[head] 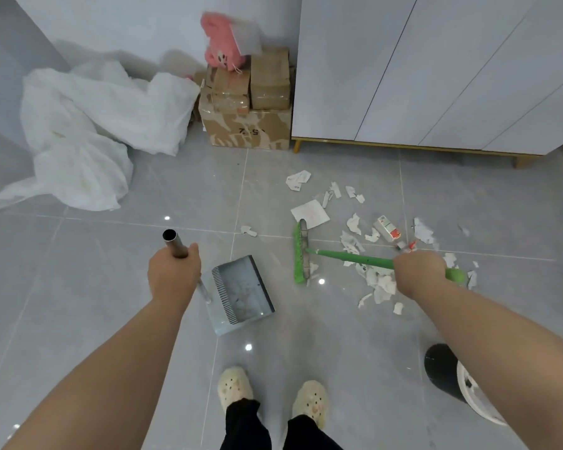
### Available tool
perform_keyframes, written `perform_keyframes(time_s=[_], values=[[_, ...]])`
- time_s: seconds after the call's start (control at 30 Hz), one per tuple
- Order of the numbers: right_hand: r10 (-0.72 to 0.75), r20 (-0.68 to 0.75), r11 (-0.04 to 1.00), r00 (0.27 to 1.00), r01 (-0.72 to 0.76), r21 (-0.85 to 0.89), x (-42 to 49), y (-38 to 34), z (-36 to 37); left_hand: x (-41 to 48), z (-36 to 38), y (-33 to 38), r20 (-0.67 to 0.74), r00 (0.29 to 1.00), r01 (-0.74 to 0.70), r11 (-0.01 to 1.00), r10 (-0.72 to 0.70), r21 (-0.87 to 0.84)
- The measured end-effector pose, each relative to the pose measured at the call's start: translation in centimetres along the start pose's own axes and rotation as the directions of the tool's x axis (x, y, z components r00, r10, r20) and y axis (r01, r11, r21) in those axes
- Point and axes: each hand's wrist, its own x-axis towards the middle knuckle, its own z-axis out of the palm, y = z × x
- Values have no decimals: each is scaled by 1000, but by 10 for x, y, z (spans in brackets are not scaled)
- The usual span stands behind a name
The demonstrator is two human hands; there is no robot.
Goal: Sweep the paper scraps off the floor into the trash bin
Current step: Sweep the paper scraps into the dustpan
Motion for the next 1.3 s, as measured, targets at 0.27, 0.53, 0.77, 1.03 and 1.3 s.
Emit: perform_keyframes(time_s=[0.27,0.53,0.77,1.03,1.3], values=[[-4,-15,944,1000,9,331,8,-71,-74,61,-22,15,-61,997,-34,999,37,39],[-118,143,933,983,60,354,61,-206,-135,140,-35,9,-11,1000,-23,999,23,43],[93,214,970,972,-137,201,53,-132,-108,177,-46,23,-44,997,67,998,-68,-10],[178,148,891,973,-223,394,45,-92,-136,176,-30,70,15,999,44,994,-43,-103],[61,167,738,984,-158,657,140,-143,-196,178,3,84,91,993,-63,994,71,-85]])
